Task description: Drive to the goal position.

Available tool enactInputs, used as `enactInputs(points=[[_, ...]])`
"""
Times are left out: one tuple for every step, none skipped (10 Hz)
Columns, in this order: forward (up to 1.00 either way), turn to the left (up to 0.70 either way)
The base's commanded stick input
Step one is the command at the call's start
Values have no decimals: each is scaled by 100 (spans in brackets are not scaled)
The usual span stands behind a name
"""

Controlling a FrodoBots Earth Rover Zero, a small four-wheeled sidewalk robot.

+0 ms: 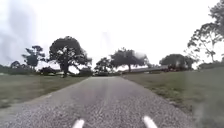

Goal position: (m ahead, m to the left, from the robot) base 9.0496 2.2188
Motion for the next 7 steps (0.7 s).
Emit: enactInputs(points=[[70,0],[70,0],[70,0],[70,0],[70,0],[70,0],[70,0]])
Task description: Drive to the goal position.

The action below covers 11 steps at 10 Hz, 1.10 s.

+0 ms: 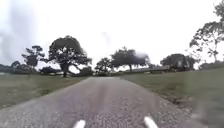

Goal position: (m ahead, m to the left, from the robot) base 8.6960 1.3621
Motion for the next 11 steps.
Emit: enactInputs(points=[[70,0],[70,0],[70,0],[70,0],[70,0],[70,0],[70,0],[70,0],[70,0],[70,0],[70,0]])
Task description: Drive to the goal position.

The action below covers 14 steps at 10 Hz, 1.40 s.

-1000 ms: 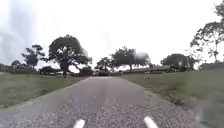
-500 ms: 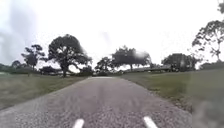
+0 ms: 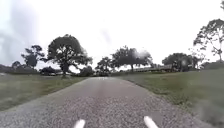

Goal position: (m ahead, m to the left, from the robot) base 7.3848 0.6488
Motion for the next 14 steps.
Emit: enactInputs(points=[[70,0],[70,0],[70,0],[70,0],[70,0],[70,0],[70,0],[70,0],[70,0],[70,0],[70,0],[70,0],[70,0],[70,0]])
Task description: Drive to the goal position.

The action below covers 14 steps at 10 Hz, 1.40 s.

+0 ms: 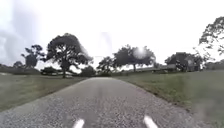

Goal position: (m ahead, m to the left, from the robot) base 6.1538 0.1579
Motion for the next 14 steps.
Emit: enactInputs(points=[[70,0],[70,0],[70,0],[70,0],[70,0],[70,0],[70,0],[70,0],[70,0],[70,0],[70,0],[70,0],[70,0],[70,0]])
